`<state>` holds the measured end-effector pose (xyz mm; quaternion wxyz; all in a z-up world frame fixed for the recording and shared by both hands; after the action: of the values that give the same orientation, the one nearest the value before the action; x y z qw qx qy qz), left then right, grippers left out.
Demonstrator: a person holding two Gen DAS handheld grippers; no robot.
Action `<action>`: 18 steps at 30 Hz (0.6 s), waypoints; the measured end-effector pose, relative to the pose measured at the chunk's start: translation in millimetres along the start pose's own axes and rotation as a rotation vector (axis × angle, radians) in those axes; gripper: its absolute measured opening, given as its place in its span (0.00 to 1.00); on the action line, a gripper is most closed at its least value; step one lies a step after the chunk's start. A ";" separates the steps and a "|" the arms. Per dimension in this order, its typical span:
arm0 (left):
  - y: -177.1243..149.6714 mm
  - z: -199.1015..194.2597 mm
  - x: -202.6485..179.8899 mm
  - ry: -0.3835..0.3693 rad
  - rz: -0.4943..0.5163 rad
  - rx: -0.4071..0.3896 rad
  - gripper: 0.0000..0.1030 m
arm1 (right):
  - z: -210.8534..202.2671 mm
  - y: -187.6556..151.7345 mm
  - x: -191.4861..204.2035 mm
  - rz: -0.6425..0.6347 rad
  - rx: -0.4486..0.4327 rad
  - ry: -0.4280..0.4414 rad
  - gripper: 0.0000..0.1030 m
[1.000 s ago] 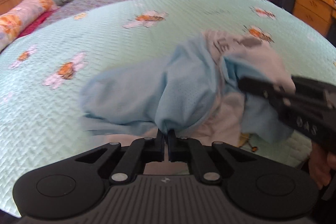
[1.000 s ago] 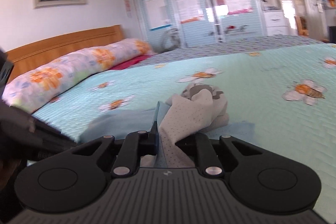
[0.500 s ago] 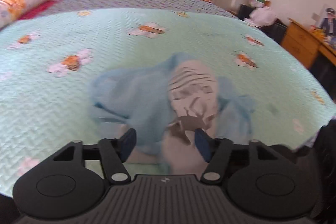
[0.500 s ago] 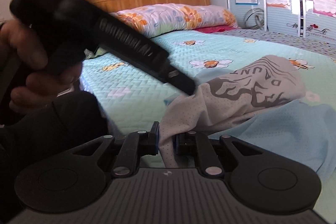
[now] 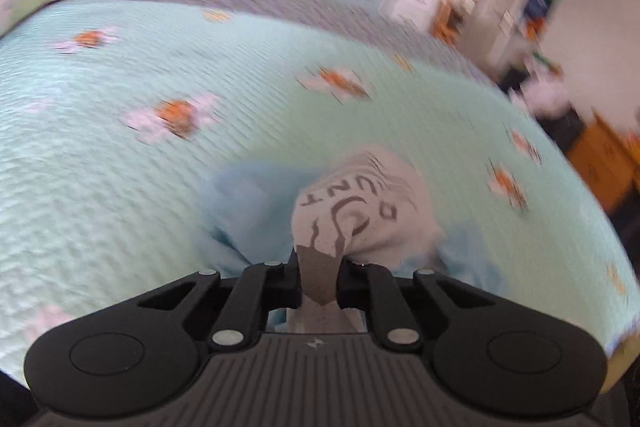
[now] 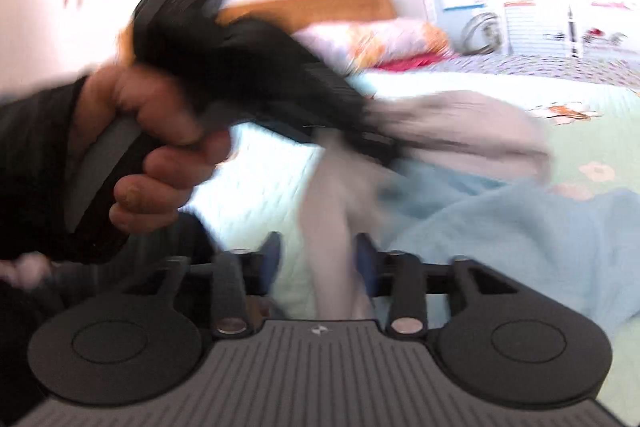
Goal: Fold clothes
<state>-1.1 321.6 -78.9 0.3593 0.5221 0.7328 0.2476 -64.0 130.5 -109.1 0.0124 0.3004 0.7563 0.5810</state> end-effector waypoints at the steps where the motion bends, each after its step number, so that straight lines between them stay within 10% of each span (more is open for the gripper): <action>1: 8.2 -6.5 17.6 0.029 -0.054 -0.022 0.12 | -5.4 5.6 -10.0 0.054 -0.033 -0.013 0.61; 10: -24.4 -29.6 61.9 0.166 -0.101 0.009 0.33 | -11.7 1.3 -108.0 0.446 -0.045 -0.259 0.71; 15: -43.3 -34.6 6.1 0.059 0.134 0.020 0.60 | -5.1 -17.2 -110.7 0.483 -0.007 -0.249 0.71; 18: -65.9 -21.3 -25.8 0.006 0.291 0.095 0.63 | 25.8 -11.2 -100.0 0.437 0.037 -0.204 0.48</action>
<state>-51.4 275.7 -107.4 0.2924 0.6386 0.6612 0.2635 22.5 104.6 -160.5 -0.0427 0.5143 0.6786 0.5226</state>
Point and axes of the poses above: each gripper's, at about its wrist camera, not at the fingertips, and z roughly the way its jaws point, x to its left, y to its top, the point moved 7 cm from there along z, roughly the way its jaws point, and after that the axes turned 3 degrees about z, right-handed, at the moved point
